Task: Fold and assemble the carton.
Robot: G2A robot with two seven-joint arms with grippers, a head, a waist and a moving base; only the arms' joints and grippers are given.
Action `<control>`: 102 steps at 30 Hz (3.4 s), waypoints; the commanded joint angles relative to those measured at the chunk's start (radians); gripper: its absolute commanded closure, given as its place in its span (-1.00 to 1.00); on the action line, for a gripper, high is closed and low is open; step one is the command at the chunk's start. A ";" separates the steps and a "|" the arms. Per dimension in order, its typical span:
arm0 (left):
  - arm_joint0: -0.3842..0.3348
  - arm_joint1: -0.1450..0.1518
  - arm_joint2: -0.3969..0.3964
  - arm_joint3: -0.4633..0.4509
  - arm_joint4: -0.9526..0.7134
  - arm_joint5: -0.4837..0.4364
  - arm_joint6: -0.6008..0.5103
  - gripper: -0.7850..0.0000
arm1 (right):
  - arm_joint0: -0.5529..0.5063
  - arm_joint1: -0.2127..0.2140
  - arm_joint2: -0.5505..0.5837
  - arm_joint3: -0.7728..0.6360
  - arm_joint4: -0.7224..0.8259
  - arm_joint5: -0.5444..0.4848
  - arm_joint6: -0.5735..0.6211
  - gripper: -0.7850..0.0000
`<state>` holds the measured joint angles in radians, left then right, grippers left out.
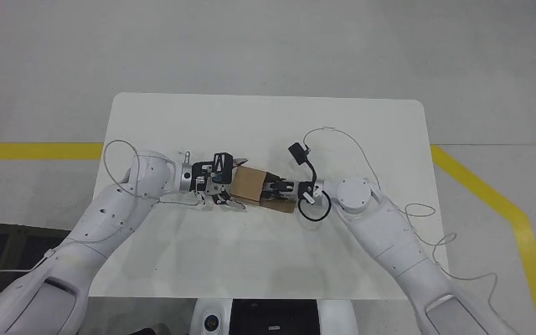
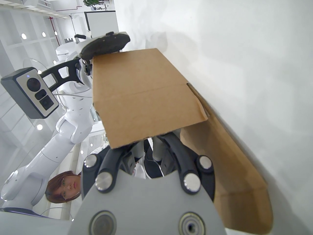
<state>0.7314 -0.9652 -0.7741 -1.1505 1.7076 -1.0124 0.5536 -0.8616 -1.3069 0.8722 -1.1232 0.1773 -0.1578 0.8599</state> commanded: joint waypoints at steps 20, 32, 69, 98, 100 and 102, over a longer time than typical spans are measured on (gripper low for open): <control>0.004 -0.001 -0.018 -0.006 -0.038 0.003 -0.046 -1.00 | -0.104 0.086 0.190 -0.256 -0.201 0.222 0.055 1.00; 0.009 0.000 -0.023 -0.014 -0.038 0.003 -0.050 -1.00 | -0.003 0.070 0.126 -0.126 -0.178 0.088 0.153 1.00; 0.017 0.001 -0.030 -0.024 -0.043 0.000 -0.068 -1.00 | 0.071 -0.015 -0.040 0.049 -0.006 -0.006 0.073 1.00; 0.015 0.003 -0.030 -0.013 -0.046 0.000 -0.076 -1.00 | 0.117 -0.048 -0.049 0.139 0.027 -0.027 0.100 1.00; 0.015 0.003 -0.031 -0.012 -0.047 0.000 -0.076 -1.00 | 0.103 -0.036 -0.026 0.115 0.010 0.002 0.107 1.00; 0.015 0.003 -0.031 -0.012 -0.047 0.001 -0.075 -1.00 | 0.084 -0.021 0.003 0.078 -0.008 0.034 0.116 1.00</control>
<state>0.7466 -0.9618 -0.8052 -1.1624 1.6609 -1.0121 0.4781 -0.7664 -1.3372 0.8569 -1.0216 0.1802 -0.1441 0.9706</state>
